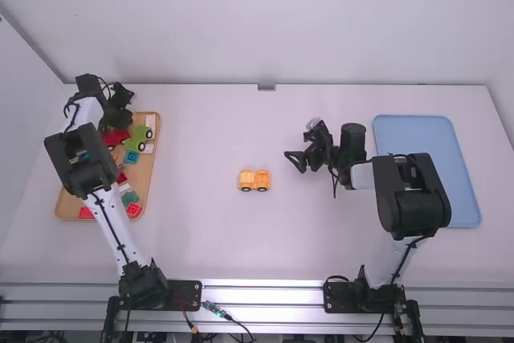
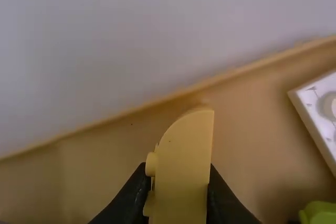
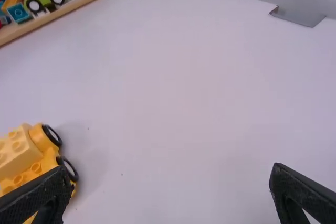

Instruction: Assemble lego blocks to make yellow taxi

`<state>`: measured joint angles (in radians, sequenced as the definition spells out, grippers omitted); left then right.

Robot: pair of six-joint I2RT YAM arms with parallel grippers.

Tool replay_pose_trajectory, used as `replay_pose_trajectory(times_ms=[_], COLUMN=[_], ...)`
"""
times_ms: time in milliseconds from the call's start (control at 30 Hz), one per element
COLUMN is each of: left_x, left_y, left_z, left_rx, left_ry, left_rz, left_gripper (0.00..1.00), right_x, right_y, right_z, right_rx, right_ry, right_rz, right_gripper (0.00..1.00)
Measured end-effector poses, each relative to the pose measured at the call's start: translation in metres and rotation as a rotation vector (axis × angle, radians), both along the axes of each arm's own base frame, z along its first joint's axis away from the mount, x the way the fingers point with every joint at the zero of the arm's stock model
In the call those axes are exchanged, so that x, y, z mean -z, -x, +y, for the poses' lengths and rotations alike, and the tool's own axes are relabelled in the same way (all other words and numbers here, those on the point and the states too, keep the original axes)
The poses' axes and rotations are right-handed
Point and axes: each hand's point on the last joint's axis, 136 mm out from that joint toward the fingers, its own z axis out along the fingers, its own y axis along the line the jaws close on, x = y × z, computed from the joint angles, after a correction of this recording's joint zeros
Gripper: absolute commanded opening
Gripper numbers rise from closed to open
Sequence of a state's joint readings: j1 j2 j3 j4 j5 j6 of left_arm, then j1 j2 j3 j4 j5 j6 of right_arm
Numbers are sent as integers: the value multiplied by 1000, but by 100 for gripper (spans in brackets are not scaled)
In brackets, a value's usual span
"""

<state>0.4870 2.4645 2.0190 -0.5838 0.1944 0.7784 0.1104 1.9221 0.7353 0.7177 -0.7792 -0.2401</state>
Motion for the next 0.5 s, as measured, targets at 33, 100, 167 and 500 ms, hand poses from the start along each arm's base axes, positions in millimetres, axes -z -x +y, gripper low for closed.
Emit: replay_pose_trajectory(times_ms=[33, 100, 167, 500], left_x=[0, -5, -14, -120], left_y=[3, 9, 12, 6], left_z=[-1, -6, -11, -32], left_rx=[0, 4, 16, 65], left_ry=[7, 34, 56, 42], left_rz=[14, 48, 59, -88], left_gripper=[2, 2, 2, 2], right_x=[-2, -4, -2, -20], right_y=[-1, -2, -2, -18], right_z=[0, 0, 0, 10], right_rx=[6, 22, 36, 9], right_ry=[-9, -32, -49, -83], right_rz=[1, 22, 69, 210], right_gripper=[99, 99, 99, 99])
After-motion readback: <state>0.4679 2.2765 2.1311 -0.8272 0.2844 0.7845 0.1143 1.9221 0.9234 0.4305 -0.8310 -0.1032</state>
